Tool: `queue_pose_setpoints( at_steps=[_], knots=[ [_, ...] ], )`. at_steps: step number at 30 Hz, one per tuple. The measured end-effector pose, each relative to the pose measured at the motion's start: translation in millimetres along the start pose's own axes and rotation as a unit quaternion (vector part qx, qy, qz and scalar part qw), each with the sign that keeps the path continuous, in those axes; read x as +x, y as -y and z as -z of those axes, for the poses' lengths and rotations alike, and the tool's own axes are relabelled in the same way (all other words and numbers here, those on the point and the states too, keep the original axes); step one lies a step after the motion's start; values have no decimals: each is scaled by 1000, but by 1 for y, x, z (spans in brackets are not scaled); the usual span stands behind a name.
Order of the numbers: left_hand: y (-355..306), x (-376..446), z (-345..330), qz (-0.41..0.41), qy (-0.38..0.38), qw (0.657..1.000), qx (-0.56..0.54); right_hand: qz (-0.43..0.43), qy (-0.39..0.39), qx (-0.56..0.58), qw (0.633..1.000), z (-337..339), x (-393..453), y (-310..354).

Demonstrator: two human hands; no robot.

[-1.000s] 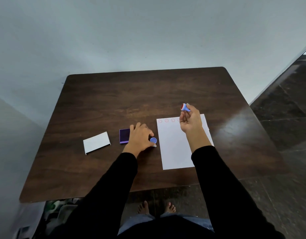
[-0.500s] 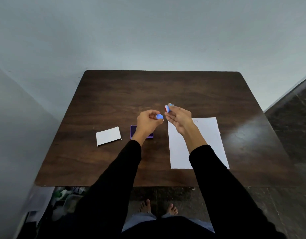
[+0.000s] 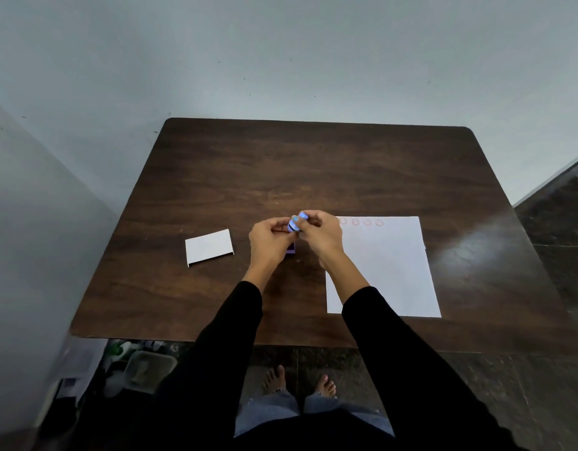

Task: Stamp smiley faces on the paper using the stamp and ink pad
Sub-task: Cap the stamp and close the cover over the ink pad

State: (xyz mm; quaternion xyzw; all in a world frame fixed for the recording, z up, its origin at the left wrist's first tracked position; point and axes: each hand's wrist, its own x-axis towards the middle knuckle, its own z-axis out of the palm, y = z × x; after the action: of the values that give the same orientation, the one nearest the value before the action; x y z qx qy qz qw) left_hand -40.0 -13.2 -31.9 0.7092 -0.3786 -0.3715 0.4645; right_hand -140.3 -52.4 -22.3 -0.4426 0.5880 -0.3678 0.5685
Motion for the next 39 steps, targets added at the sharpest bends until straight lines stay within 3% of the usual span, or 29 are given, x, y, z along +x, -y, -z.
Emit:
queue_pose_setpoints(
  at_steps=[5, 16, 23, 30, 35, 39],
  knots=[
    [2, 2, 4, 14, 5, 999, -35, 21, -8, -13, 1000, -3, 3, 1],
    [1, 3, 6, 13, 21, 998, -57, -19, 27, 16, 999, 2, 8, 5],
    [5, -1, 9, -6, 9, 1000, -22, -26, 44, -16, 999, 3, 6, 8],
    [-3, -4, 8, -48, 2, 998, 34, -23, 2, -27, 999, -1, 5, 10],
    [-5, -4, 8, -40, 19, 998, 38, 16, -7, -71, 997, 2, 2, 11],
    [-7, 3, 15, -12, 24, 998, 65, 99, -16, -208, 973, 11, -3, 5]
  ],
)
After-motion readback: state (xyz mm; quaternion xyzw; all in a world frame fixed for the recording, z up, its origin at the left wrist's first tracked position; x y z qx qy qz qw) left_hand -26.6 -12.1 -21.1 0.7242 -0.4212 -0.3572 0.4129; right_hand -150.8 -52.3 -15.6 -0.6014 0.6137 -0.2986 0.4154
